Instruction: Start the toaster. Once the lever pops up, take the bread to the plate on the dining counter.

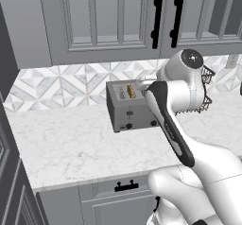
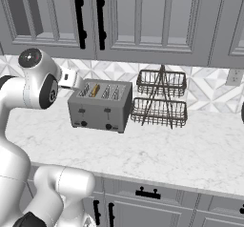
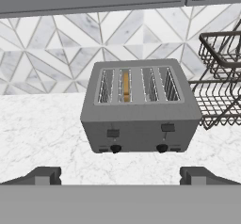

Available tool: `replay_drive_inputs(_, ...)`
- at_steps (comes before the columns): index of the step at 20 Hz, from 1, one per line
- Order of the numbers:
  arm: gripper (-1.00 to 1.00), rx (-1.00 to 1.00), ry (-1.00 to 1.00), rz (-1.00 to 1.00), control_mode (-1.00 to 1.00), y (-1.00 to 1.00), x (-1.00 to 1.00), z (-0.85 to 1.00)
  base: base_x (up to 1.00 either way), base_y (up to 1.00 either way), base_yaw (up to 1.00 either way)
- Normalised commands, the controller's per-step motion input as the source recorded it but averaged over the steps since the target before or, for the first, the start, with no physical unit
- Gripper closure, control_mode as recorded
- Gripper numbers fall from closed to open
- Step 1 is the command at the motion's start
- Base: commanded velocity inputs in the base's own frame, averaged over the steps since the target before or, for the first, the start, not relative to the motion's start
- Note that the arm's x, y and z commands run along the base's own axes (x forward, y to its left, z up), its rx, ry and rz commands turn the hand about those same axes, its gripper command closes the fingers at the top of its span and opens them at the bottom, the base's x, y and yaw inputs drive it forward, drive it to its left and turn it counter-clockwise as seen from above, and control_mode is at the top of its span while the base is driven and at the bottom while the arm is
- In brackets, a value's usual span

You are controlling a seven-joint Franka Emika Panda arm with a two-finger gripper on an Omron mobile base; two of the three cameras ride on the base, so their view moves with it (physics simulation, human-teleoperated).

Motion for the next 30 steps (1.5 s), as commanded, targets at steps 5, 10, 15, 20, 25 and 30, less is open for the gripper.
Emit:
replay_drive_inputs(5,-1.00,0.00,0.00,0.00,-1.00,0.00,0.00,0.00,0.00,0.00,0.00)
replay_drive_inputs(10,-1.00,0.00,0.00,0.00,-1.00,0.00,0.00,0.00,0.00,0.00,0.00)
replay_drive_inputs(15,-1.00,0.00,0.00,0.00,-1.00,0.00,0.00,0.00,0.00,0.00,0.00)
replay_drive_inputs(20,-1.00,0.00,0.00,0.00,-1.00,0.00,0.00,0.00,0.00,0.00,0.00)
replay_drive_inputs(25,-1.00,0.00,0.00,0.00,-1.00,0.00,0.00,0.00,0.00,0.00,0.00)
replay_drive_inputs(30,-1.00,0.00,0.00,0.00,-1.00,0.00,0.00,0.00,0.00,0.00,0.00)
